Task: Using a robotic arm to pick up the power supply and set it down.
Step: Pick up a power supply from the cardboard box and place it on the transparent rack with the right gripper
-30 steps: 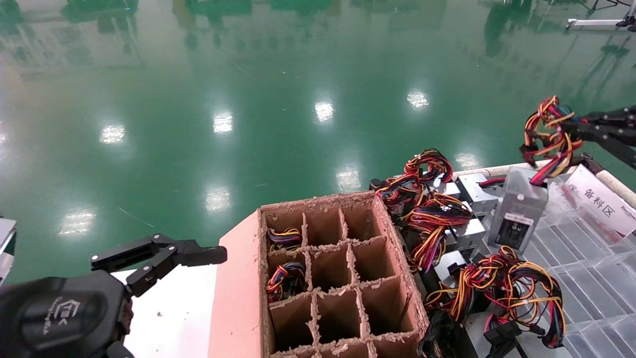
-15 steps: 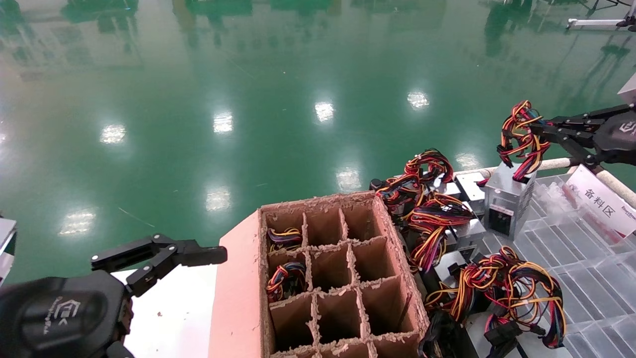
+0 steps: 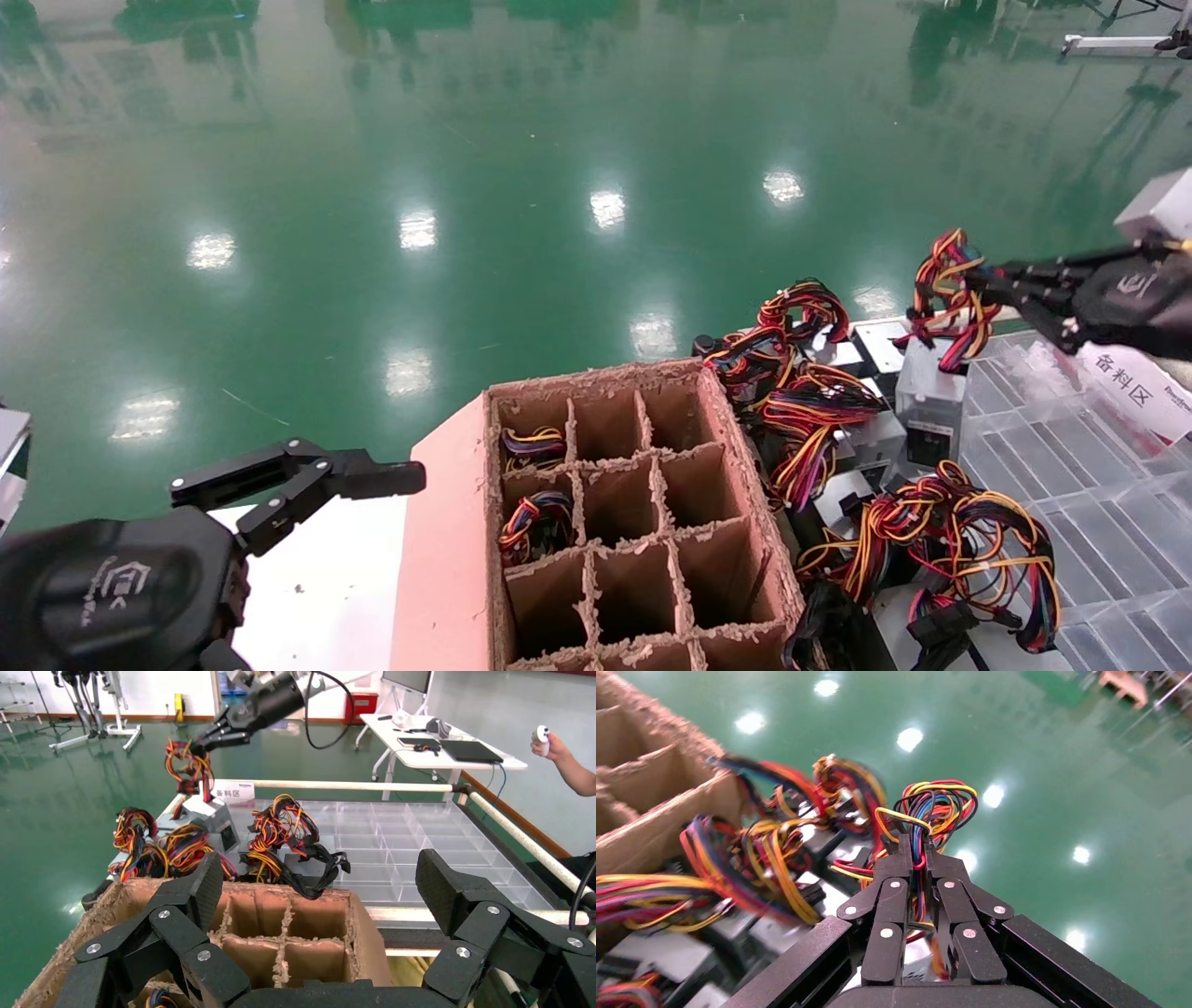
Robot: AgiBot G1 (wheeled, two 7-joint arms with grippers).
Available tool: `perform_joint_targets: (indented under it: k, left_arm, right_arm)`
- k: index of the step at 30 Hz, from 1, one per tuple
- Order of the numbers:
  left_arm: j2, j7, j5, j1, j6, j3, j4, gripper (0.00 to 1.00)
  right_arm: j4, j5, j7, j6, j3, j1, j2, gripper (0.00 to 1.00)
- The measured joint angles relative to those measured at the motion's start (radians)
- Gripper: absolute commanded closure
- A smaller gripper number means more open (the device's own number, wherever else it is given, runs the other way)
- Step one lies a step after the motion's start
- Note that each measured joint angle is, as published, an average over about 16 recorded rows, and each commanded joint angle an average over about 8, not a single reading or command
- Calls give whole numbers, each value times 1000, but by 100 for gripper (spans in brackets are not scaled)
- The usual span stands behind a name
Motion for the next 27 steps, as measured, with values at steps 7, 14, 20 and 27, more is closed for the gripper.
perform_joint_targets:
  k: [7, 14, 20, 27]
  left_arm:
    - [0, 0, 0, 0, 0, 0, 0, 0]
    - [0, 0, 0, 0, 0, 0, 0, 0]
    - [0, 0, 0, 0, 0, 0, 0, 0]
    - [0, 0, 0, 0, 0, 0, 0, 0]
  right_arm:
    - [-14, 22, -10, -15, 16, -42, 15, 100]
    - [-23, 46, -17, -42, 33, -78, 39, 100]
    - [-36, 79, -10, -81, 57, -108, 60, 100]
    - [-69, 153, 19, -100, 110, -153, 66, 100]
